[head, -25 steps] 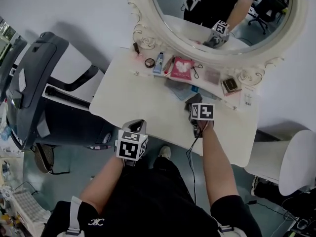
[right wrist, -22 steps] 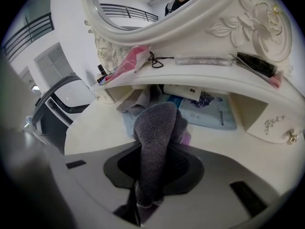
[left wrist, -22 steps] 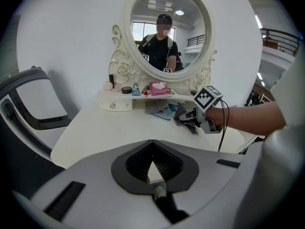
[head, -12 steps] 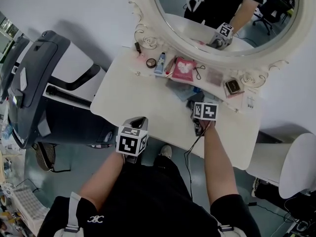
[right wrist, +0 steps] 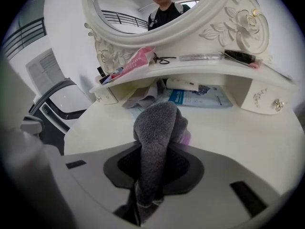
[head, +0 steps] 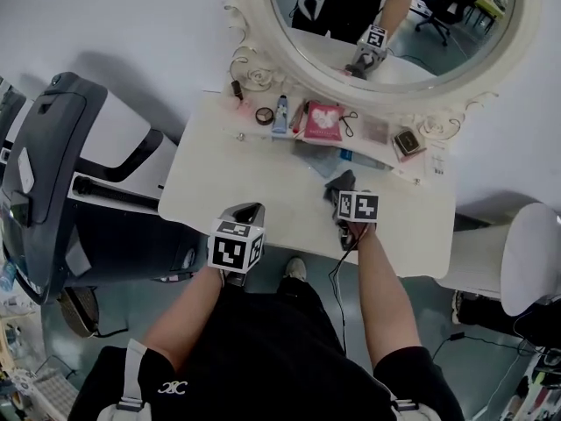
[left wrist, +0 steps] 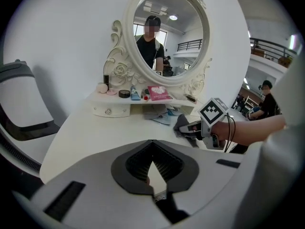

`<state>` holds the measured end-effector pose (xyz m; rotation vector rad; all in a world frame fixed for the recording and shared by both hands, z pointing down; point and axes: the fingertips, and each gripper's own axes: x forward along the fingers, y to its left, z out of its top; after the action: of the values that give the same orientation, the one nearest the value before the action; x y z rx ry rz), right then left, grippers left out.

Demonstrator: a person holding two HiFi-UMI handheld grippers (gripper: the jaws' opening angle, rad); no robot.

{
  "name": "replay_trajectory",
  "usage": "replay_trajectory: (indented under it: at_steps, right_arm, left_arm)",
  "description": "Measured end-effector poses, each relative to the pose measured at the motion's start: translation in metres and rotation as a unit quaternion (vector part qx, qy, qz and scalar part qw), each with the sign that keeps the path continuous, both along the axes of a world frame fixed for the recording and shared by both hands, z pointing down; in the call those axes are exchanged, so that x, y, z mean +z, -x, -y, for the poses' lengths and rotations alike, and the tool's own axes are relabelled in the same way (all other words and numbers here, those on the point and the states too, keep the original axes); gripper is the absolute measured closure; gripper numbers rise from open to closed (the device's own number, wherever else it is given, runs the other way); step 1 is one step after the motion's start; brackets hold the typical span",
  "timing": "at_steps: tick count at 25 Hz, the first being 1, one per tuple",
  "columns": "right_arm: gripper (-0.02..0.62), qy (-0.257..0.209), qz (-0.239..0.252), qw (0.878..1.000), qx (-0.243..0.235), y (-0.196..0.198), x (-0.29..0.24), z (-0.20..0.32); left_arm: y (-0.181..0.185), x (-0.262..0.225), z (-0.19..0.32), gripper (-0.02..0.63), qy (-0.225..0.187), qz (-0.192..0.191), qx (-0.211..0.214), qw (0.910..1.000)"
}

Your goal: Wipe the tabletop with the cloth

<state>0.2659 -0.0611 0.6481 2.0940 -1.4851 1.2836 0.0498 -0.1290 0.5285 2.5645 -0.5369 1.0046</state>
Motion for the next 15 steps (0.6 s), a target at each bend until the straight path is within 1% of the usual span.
replay_trajectory:
  at_steps: [6,10,15]
  right_arm:
    - [0.502,0.007,0.001,0.999,0.044,0.043,0.001,-0.011]
    - [0.502,0.006,-0.003,0.997,0.075,0.078,0.0,-0.014]
    - [0.502,0.001,-0.001,0.993,0.116,0.128,-0.001,-0.02]
  left_arm:
    - [0.033,0.005,0.022,0.606,0.017,-0.013,0.036,0.9991]
    - [0.063,0.008,0.042,0.606,0.023,-0.019,0.056,0.998]
    - [0.097,0.014,0.056,0.606,0.041,-0.021,0.083,0.9955]
